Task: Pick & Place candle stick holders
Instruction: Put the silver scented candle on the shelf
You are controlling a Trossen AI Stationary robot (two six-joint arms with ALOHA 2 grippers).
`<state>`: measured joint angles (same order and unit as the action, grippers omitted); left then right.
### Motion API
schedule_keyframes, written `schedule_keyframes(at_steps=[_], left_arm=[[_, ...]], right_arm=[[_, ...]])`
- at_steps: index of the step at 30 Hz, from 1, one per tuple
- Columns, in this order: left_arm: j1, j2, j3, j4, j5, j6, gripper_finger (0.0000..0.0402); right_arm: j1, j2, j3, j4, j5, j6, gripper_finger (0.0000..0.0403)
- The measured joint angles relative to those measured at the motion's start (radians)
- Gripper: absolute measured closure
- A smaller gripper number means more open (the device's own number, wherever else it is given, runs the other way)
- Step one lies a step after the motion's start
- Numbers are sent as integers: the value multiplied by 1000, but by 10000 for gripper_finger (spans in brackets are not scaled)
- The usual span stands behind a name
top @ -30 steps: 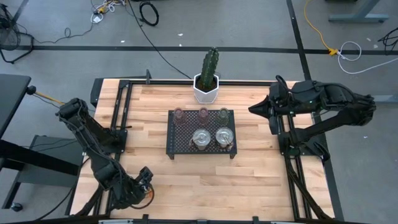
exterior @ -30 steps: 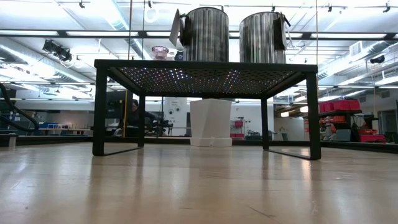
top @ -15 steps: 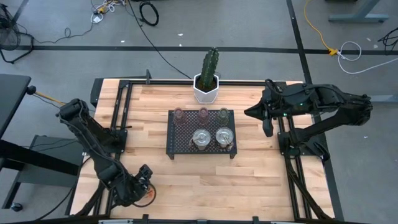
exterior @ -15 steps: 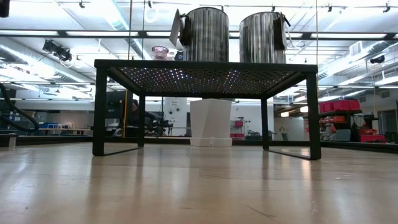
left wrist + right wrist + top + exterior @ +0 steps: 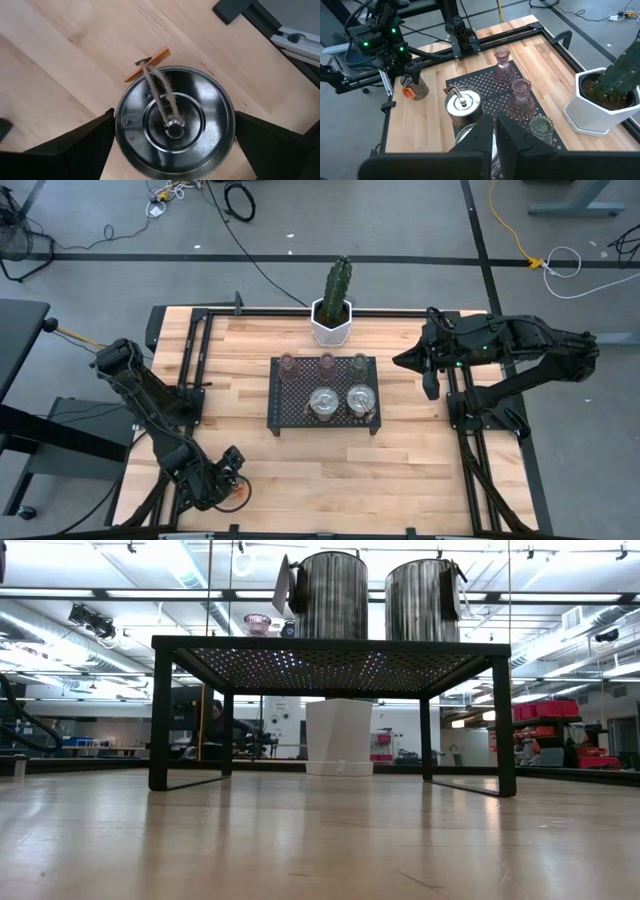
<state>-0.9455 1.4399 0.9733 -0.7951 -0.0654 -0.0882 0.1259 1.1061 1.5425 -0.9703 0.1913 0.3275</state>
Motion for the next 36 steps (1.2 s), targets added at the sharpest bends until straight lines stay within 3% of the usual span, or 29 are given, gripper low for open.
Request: schedule_keyframes(at_steps=[16,23,36], left_arm=[[7,0,0,17,40,7,3],[7,55,1,15,85,21,3],[28,67,1,13,67,22,6]], right_arm=[[0,0,0,0,0,-7,380],[0,0,0,-6,0,-9,380],[0,-1,0,-6,0,-6,380]])
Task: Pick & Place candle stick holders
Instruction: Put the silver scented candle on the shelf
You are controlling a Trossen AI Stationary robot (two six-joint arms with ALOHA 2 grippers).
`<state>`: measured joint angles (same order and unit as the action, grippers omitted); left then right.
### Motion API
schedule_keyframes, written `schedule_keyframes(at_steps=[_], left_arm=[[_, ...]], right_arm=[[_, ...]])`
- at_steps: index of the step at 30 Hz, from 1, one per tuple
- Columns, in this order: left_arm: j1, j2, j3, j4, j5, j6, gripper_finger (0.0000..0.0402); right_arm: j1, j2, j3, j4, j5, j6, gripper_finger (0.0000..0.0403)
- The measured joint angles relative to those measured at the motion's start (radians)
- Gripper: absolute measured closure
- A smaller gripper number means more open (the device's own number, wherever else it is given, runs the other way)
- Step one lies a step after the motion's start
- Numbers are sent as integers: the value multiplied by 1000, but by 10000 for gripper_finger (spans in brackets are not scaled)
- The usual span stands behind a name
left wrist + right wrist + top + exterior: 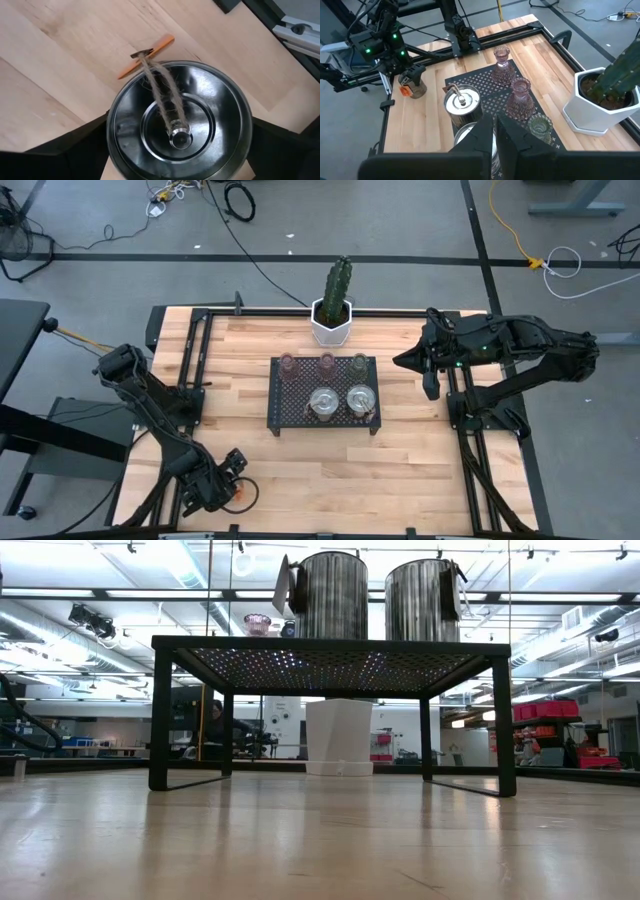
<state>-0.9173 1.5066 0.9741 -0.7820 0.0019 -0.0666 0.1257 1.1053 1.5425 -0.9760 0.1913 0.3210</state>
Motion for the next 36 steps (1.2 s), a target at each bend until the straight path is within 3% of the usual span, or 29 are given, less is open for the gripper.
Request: schedule_keyframes(at_steps=[7,23,36], left_arm=[[0,0,0,0,-1,0,26],[0,-3,5,-8,-1,0,29],[5,-6,176,-181,-67,14,30]], right_arm=[[0,0,0,-8,0,0,380],[0,0,0,-8,-1,0,380],[0,0,0,-8,-1,-14,380]])
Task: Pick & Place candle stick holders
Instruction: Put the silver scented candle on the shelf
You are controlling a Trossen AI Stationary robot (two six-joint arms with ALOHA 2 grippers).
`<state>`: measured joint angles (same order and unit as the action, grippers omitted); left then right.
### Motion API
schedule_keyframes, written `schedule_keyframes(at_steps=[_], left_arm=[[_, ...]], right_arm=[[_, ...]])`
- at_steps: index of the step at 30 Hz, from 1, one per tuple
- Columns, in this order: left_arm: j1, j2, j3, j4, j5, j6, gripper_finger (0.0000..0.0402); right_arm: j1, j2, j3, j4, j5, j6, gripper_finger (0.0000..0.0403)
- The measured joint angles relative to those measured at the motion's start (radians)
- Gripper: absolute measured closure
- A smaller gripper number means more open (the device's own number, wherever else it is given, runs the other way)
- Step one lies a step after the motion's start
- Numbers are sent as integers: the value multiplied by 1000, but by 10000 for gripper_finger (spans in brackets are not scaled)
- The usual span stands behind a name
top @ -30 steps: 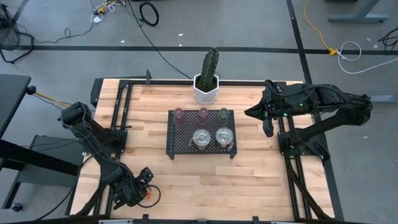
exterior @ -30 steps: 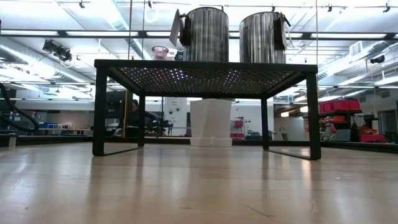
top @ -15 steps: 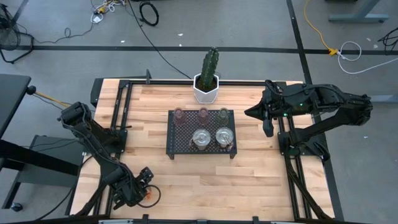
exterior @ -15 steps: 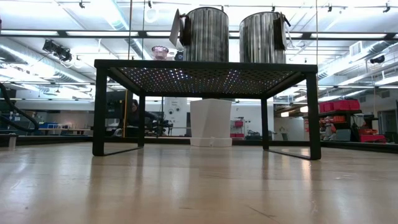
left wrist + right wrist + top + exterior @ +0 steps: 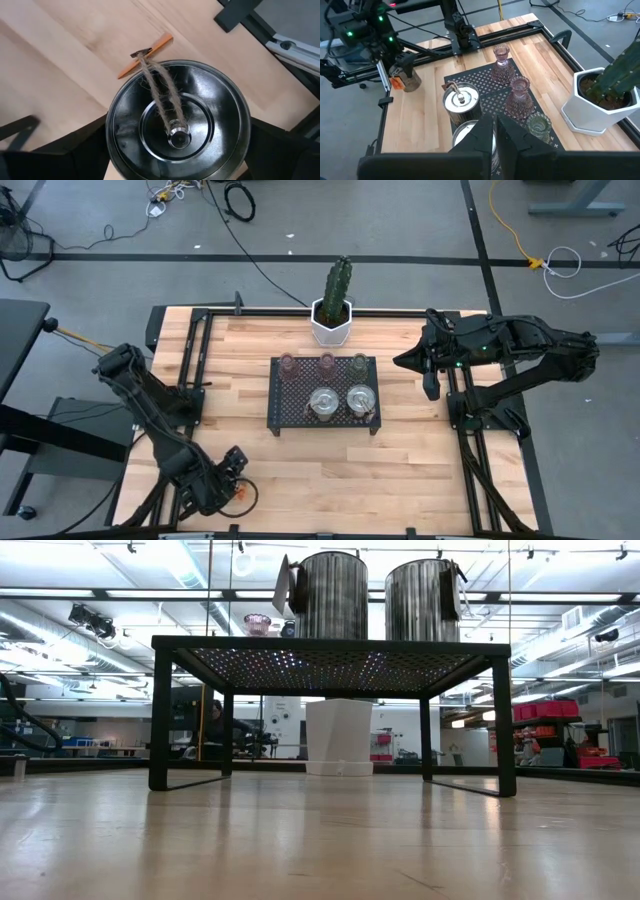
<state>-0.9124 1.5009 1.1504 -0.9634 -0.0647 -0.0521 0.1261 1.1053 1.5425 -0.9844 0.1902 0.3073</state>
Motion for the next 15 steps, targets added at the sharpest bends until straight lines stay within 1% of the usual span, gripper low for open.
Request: schedule_keyframes(at_steps=[7,9,15], left_arm=[[49,-1,111,-118,-6,13,30],[76,-1,143,-159,-10,13,30],[183,-2,218,-287,-21,38,30]], right_arm=[[0,0,0,0,-8,-2,380],[0,0,0,0,-24,-9,380],[0,0,0,0,-28,-29,380]])
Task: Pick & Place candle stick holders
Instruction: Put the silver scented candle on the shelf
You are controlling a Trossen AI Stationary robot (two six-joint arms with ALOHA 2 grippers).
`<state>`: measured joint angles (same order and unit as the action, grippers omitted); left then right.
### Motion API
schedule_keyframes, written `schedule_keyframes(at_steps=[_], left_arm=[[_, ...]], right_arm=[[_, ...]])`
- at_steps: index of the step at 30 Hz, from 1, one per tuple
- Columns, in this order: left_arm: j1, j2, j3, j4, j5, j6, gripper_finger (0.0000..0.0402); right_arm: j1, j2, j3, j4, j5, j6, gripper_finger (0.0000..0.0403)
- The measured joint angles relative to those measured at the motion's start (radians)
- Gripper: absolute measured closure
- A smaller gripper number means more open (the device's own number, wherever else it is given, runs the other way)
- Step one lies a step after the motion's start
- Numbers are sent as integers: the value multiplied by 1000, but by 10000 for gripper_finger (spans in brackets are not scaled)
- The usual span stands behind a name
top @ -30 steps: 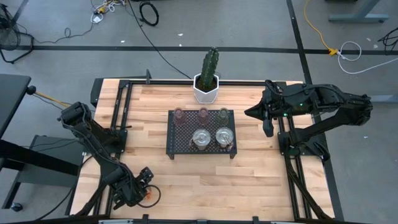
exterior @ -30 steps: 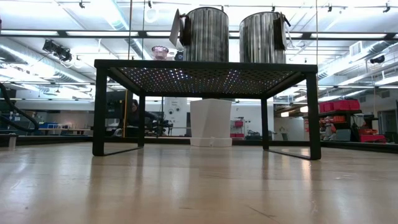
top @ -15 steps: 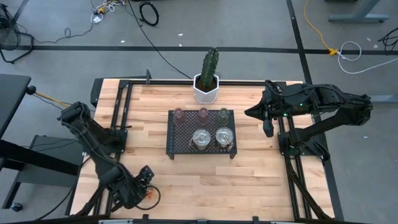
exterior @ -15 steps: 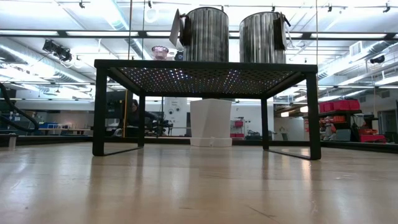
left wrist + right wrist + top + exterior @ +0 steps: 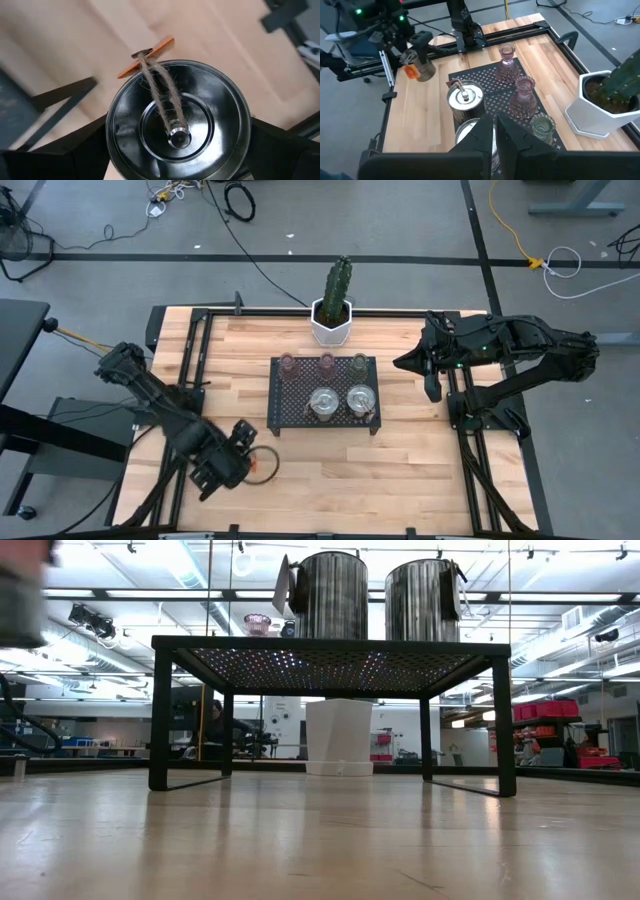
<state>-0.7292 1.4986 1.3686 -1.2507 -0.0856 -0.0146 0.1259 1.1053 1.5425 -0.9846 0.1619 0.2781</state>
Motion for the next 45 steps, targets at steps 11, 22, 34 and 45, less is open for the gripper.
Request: schedule_keyframes(at_steps=[11,22,34,45], left_arm=[[210,-1,145,-70,-26,113,30],[486,-1,214,-97,-26,181,30],[646,-1,214,-46,90,262,30],[650,13,215,63,109,263,30]], right_arm=[[0,0,0,-2,-24,-6,380],[0,0,0,-6,-24,-17,380],[0,0,0,-6,-24,-17,380],[0,0,0,-6,-24,-17,380]])
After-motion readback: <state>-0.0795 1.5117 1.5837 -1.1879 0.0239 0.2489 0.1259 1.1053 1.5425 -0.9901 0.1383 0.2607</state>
